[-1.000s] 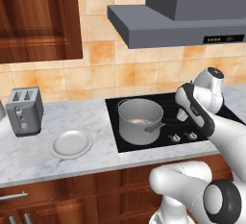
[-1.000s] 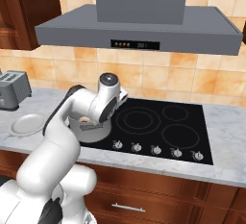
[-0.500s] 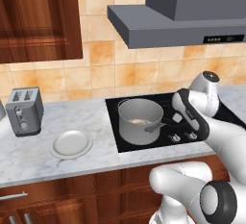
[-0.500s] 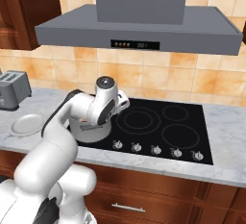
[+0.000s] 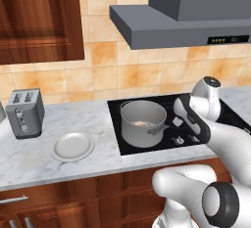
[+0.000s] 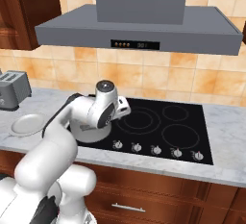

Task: Retrieve the frozen meat and place it in the pot on a burner. Then turn the burner on.

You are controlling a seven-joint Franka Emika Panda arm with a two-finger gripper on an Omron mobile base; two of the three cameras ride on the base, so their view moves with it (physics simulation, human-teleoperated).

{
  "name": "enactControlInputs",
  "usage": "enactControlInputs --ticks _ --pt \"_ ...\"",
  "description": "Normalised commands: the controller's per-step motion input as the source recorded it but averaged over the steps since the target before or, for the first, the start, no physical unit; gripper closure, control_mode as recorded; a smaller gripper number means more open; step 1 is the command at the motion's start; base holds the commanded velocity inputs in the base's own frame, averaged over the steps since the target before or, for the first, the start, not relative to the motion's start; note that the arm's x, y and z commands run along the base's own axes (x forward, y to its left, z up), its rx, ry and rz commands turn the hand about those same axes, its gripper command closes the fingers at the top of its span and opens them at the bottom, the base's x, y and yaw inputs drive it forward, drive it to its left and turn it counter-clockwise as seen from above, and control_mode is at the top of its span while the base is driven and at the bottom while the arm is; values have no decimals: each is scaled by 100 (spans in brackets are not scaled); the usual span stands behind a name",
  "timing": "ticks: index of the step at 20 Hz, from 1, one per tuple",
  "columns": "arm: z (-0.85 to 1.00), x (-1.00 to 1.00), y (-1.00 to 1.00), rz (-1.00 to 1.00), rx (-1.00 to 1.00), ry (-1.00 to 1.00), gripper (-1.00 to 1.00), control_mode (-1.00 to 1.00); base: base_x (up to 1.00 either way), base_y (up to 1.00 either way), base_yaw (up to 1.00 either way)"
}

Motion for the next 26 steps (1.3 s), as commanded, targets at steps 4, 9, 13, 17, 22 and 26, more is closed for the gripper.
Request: enactControlInputs --ticks 4,9,13,17,22,26 --pt "-17 0 -11 -3 13 1 -100 -100 0 0 0" --pt "-15 0 -11 -2 12 5 -100 -100 0 0 0" --pt "-11 0 -9 -5 9 13 -100 -100 0 0 0" --pt "-18 0 0 -7 1 15 -100 -100 0 0 0" --pt "-19 0 0 -7 0 11 -100 -100 0 0 0" --pt "-28 0 0 -5 0 2 -100 -100 0 0 0"
